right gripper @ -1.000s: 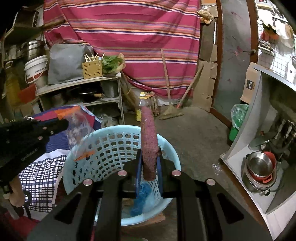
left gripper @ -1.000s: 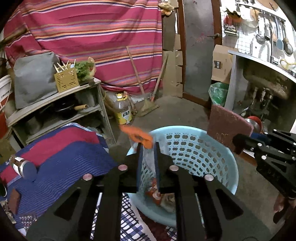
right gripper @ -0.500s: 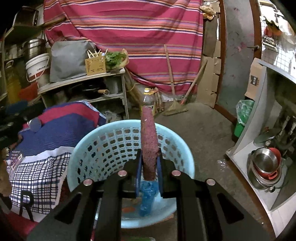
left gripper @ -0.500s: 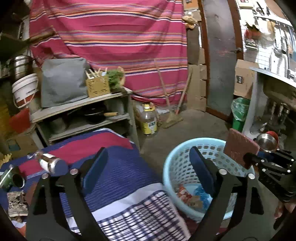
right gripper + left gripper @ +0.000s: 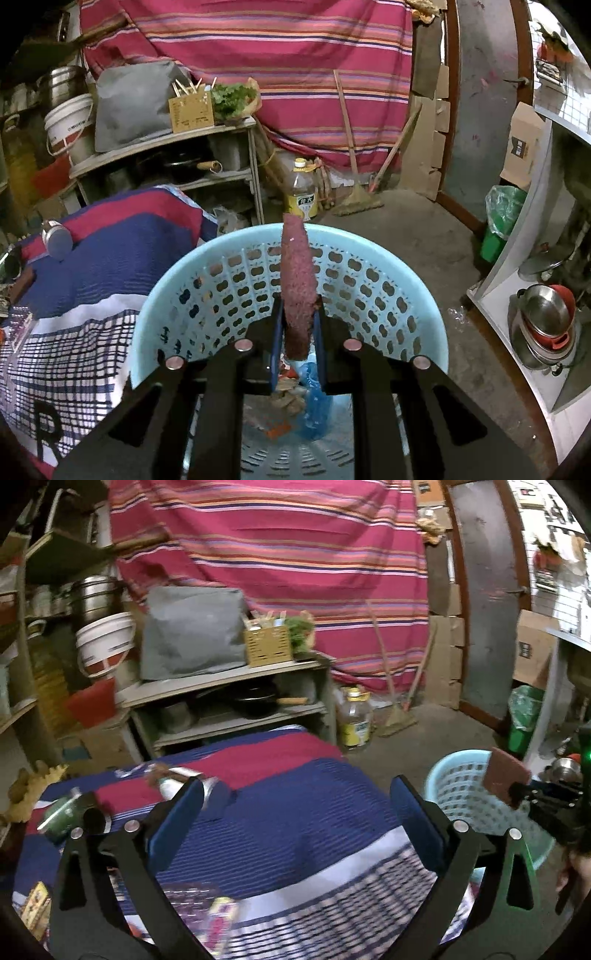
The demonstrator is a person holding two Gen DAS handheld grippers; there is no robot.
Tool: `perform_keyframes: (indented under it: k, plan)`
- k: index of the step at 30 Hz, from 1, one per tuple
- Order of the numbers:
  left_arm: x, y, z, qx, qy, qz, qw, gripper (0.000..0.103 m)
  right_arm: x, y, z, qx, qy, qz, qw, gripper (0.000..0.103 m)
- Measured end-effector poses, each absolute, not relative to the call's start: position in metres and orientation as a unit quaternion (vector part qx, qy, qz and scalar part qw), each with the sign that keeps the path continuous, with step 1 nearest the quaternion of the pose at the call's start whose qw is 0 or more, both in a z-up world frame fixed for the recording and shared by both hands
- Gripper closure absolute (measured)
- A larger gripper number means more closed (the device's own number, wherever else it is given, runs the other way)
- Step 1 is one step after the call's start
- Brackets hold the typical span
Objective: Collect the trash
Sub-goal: 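Open the left gripper over the basket while the right gripper releases the sponge, then grasp the black-and-white printed paper bag with the left gripper while the right returns to the table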
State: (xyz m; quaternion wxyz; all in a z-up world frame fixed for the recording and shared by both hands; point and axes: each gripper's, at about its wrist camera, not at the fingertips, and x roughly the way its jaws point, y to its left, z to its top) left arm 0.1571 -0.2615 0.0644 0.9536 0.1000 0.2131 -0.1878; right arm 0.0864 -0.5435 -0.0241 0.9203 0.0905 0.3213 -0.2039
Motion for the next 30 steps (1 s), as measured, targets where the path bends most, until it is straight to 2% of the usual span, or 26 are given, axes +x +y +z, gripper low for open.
perform_keyframes:
  k: [3,5,6,7,11,14,18,21,30]
  plan:
    - [0.166,-0.236,0.065,0.095,0.218,-0.165,0.957,0.006,0.091,-0.544,-0.026,0.086,0.329,-0.216,0.915,0.086]
    - [0.170,-0.216,0.066,0.095,0.219,-0.148,0.960,0.006,0.090,-0.541,-0.026,0.079,0.328,-0.227,0.913,0.066]
    - [0.171,-0.209,0.067,0.095,0.220,-0.143,0.960,0.006,0.089,-0.539,-0.024,0.076,0.325,-0.233,0.914,0.050]
    - [0.174,-0.197,0.067,0.094,0.222,-0.133,0.962,0.006,0.087,-0.537,-0.022,0.073,0.321,-0.239,0.914,0.043]
    - [0.181,-0.164,0.068,0.082,0.230,-0.108,0.964,0.006,0.086,-0.525,-0.015,0.066,0.317,-0.245,0.914,0.043]
    - [0.183,-0.136,0.068,0.074,0.235,-0.088,0.965,0.006,0.085,-0.509,-0.004,0.052,0.301,-0.247,0.920,0.030]
    - [0.185,-0.104,0.068,0.077,0.236,-0.064,0.967,0.006,0.086,-0.480,0.011,0.049,0.281,-0.236,0.929,0.028]
    - [0.184,-0.079,0.066,0.077,0.240,-0.048,0.966,0.006,0.086,-0.450,0.023,0.045,0.259,-0.222,0.939,0.019]
    - [0.190,-0.017,0.054,0.048,0.260,-0.014,0.964,0.006,0.100,-0.373,0.039,0.040,0.235,-0.172,0.956,0.017]
